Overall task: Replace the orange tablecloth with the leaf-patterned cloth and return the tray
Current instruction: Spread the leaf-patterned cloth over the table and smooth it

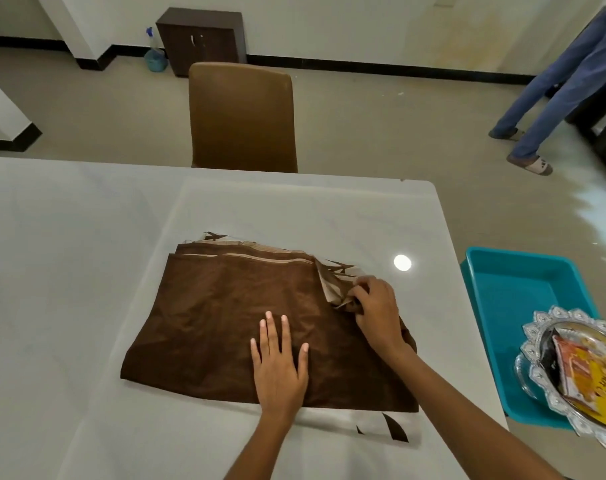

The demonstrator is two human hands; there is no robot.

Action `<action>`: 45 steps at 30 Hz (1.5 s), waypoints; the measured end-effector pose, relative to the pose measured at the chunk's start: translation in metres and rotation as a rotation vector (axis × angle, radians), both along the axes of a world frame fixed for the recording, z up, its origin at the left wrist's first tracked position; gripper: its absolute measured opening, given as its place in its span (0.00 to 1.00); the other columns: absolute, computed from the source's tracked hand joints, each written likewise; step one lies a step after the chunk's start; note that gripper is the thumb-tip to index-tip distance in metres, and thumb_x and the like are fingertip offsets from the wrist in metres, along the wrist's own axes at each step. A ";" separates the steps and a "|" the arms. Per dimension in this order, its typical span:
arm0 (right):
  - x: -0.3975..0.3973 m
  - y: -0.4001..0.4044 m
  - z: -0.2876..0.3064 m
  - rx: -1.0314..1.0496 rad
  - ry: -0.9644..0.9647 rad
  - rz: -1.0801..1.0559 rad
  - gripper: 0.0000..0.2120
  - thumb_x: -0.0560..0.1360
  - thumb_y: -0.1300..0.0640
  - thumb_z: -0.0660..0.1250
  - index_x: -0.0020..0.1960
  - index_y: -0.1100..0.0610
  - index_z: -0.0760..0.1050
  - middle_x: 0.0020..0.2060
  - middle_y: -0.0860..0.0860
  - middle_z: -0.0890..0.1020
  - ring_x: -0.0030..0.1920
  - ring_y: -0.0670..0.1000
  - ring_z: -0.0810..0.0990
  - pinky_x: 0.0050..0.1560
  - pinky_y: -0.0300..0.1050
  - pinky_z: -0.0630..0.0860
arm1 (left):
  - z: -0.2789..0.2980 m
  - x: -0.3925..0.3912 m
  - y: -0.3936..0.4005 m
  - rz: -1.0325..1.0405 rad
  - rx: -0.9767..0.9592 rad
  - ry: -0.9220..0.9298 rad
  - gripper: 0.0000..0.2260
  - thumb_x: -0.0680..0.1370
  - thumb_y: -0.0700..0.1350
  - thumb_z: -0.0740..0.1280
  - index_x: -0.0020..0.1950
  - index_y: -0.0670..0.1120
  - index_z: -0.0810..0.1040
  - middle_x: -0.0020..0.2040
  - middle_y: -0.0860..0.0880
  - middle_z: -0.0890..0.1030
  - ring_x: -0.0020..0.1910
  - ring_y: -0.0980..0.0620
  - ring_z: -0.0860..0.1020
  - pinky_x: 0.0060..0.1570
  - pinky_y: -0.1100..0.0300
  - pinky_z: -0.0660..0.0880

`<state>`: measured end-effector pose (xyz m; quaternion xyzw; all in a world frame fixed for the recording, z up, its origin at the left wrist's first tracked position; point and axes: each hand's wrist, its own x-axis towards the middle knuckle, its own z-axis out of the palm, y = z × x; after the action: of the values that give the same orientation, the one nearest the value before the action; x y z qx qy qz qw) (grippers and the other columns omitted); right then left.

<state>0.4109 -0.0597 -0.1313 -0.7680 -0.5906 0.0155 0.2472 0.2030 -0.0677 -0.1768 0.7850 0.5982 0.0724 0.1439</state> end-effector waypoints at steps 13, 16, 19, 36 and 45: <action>-0.066 -0.031 0.003 -0.066 0.306 0.171 0.06 0.76 0.53 0.66 0.50 0.53 0.72 0.40 0.48 0.81 0.38 0.46 0.80 0.40 0.38 0.79 | 0.051 -0.037 0.092 -0.075 -0.319 -0.440 0.39 0.72 0.73 0.37 0.77 0.54 0.53 0.75 0.54 0.61 0.74 0.55 0.59 0.73 0.57 0.52; -0.087 -0.039 0.005 -0.084 0.278 0.372 0.10 0.76 0.50 0.63 0.53 0.54 0.74 0.44 0.50 0.82 0.43 0.47 0.81 0.49 0.33 0.75 | 0.082 -0.008 0.075 0.199 -0.458 -0.748 0.34 0.76 0.63 0.58 0.77 0.51 0.53 0.60 0.54 0.76 0.56 0.60 0.74 0.59 0.68 0.66; -0.092 -0.047 0.010 -0.136 0.347 0.489 0.13 0.76 0.47 0.60 0.55 0.53 0.74 0.47 0.48 0.82 0.45 0.44 0.79 0.51 0.32 0.75 | 0.078 0.006 0.064 0.340 -0.327 -0.784 0.33 0.77 0.42 0.68 0.77 0.48 0.55 0.59 0.56 0.75 0.44 0.66 0.74 0.57 0.73 0.68; -0.077 -0.031 -0.046 -0.331 -0.080 0.000 0.32 0.77 0.37 0.48 0.76 0.51 0.54 0.75 0.52 0.59 0.75 0.55 0.57 0.72 0.57 0.54 | 0.058 -0.244 0.081 0.771 0.076 0.093 0.31 0.73 0.30 0.63 0.75 0.41 0.61 0.75 0.33 0.51 0.73 0.32 0.54 0.70 0.39 0.54; -0.111 -0.052 -0.044 -0.339 -0.082 -0.028 0.33 0.76 0.37 0.47 0.76 0.54 0.54 0.76 0.56 0.55 0.75 0.57 0.52 0.70 0.64 0.51 | 0.002 -0.143 0.062 0.189 -0.043 0.076 0.32 0.78 0.65 0.35 0.77 0.49 0.52 0.76 0.47 0.50 0.76 0.45 0.52 0.71 0.46 0.51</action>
<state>0.3003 -0.1121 -0.1755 -0.8068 -0.5784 0.0802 0.0902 0.0599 -0.0054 -0.1751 0.7241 0.6760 0.0428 0.1302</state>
